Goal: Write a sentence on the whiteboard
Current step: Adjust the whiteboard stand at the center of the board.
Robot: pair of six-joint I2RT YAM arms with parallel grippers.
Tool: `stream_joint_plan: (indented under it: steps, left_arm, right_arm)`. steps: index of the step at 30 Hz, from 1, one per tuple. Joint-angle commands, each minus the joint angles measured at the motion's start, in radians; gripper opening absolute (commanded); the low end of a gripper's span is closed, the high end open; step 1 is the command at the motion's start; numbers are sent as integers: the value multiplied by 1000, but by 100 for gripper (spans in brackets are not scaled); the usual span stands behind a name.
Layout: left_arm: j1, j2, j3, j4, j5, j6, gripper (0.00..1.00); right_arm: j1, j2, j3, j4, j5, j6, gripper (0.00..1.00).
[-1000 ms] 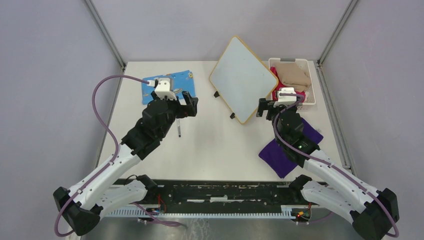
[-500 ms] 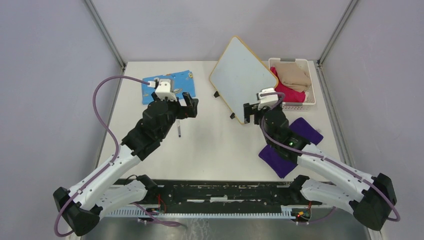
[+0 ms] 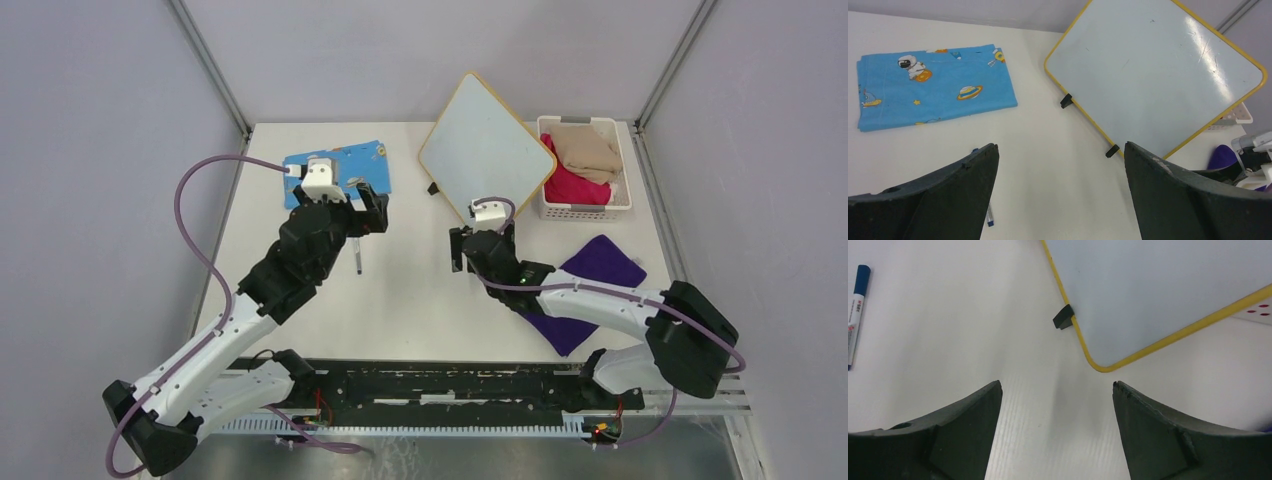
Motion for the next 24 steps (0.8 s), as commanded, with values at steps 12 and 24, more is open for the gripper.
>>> stream_joint_plan:
  steps: [12,24]
  left_arm:
    - [-3,-32,19,10,-69,1,100]
    - [-5,-49,21,1,-94,-13,100]
  right_arm:
    - [-24,282,259,-47,-11,349,77]
    - [-55,536,570,-469,73,690,77]
